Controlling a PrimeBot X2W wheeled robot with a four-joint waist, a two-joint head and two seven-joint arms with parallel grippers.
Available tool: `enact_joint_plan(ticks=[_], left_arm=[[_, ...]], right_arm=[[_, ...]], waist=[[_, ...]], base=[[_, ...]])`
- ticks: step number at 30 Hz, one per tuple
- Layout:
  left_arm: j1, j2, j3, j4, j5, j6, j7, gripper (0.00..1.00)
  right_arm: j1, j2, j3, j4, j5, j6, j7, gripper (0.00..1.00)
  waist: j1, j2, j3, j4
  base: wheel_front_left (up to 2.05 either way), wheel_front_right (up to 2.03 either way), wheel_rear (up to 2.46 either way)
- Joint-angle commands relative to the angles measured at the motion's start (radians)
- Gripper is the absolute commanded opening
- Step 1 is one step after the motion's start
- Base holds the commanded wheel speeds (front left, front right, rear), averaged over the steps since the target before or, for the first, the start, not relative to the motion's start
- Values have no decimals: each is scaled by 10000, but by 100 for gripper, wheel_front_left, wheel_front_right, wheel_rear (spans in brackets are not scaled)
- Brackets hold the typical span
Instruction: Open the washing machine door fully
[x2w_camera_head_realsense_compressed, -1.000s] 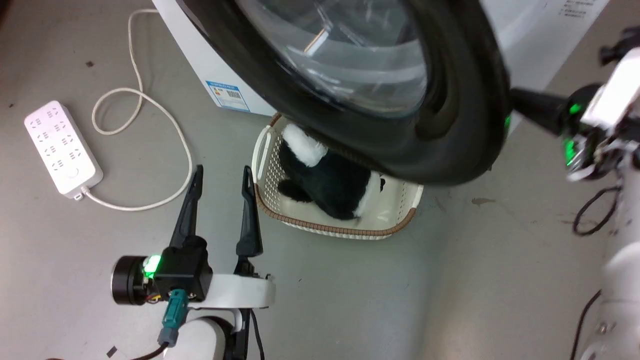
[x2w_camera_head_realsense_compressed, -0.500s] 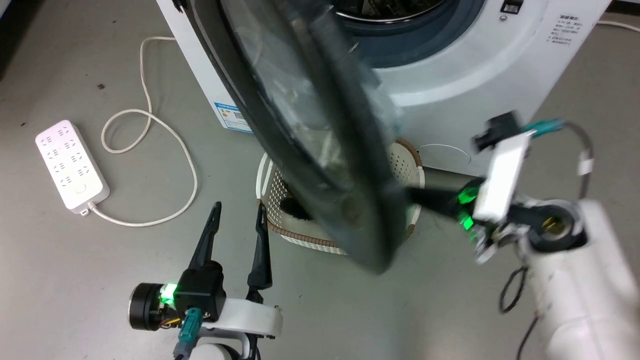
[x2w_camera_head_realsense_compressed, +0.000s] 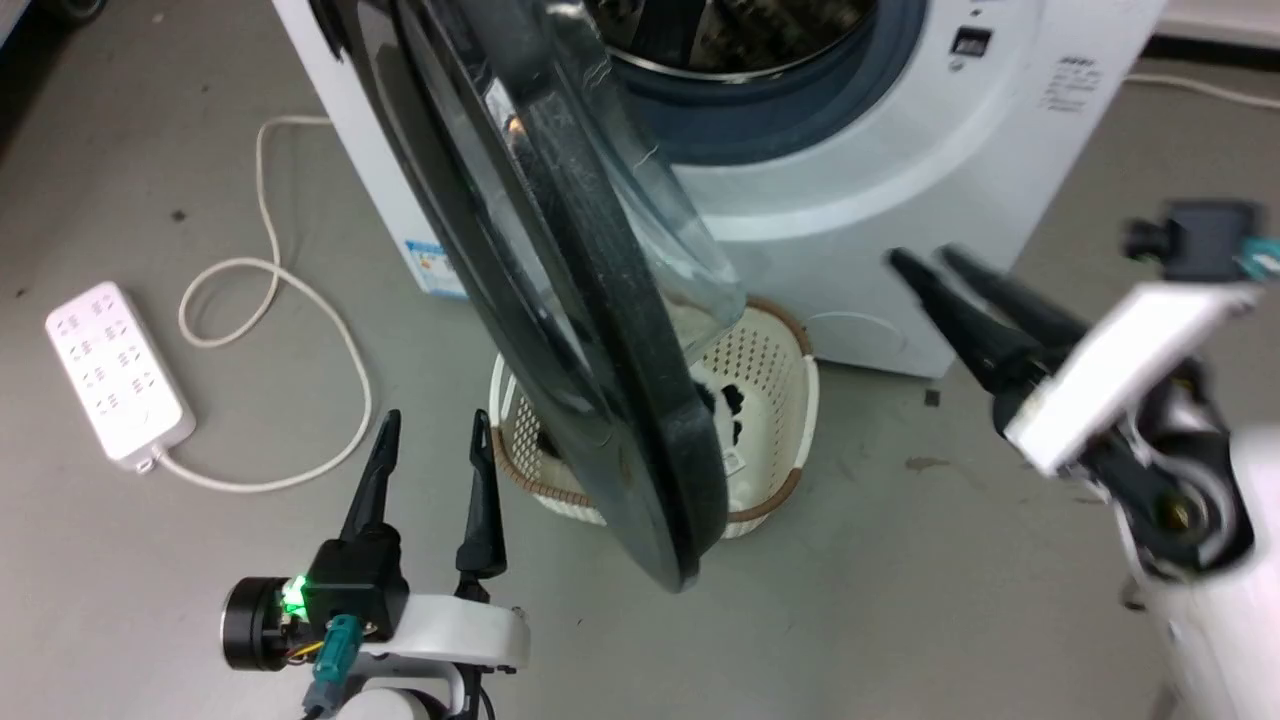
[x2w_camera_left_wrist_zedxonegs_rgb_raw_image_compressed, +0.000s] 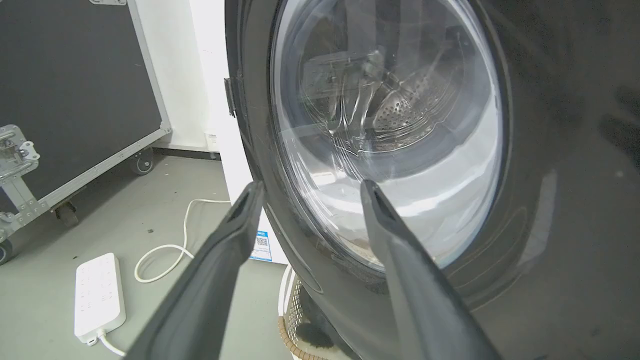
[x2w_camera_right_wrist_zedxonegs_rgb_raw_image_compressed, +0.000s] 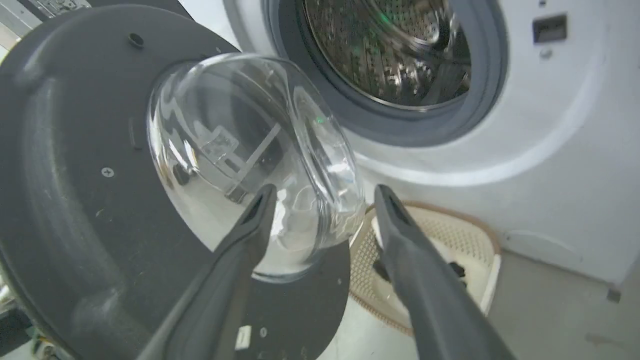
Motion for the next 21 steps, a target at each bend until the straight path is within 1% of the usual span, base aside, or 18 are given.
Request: enact_joint_plan(ticks=[1, 4, 5, 6, 7, 9, 12, 17, 21], left_arm=[[93, 12, 86, -3, -39, -50, -55, 100], [240, 12, 197, -37, -78, -103, -55, 100], [313, 12, 230, -43, -86, -140, -55, 100], [538, 12, 317, -34, -98, -257, -55, 100], [608, 12, 338, -18, -106, -290, -55, 100], [712, 12, 380, 96, -119, -331, -55, 100], [771, 12, 459, 172, -143, -347, -55, 100], [882, 12, 554, 185, -166, -438, -55, 100], [968, 12, 605, 187, -110, -473, -55, 100]], right_arm=[[428, -385, 272, -315, -491, -6, -859, 100], [918, -1455, 975, -857, -2086, -6, -3197, 100], [1113, -1676, 1057, -901, -2584, -6, -3922, 100], [1702, -1980, 861, -910, -4105, -6, -5668, 100], [1912, -2006, 711, -887, -4651, -6, -6084, 100], [2377, -1822, 273, -891, -5478, -6, -6700, 100], [3164, -1416, -335, -1097, -6624, -6, -7134, 100], [4525, -182, -1389, -1589, -7953, -6, -7467, 100], [5336, 832, -1981, -1519, -8787, -6, -7578, 100]], waist=[[-1, -1, -187, -153], [-1, -1, -472, -383], [-1, -1, -573, -469], [-1, -1, -812, -714], [-1, -1, -870, -788], [-1, -1, -932, -903], [-1, -1, -1021, -1035], [-1, -1, -1082, -1202], [-1, -1, -1088, -1275]], base=[[0, 0, 0], [0, 0, 0], [0, 0, 0], [0, 0, 0], [0, 0, 0], [0, 0, 0], [0, 0, 0], [0, 0, 0], [0, 0, 0]])
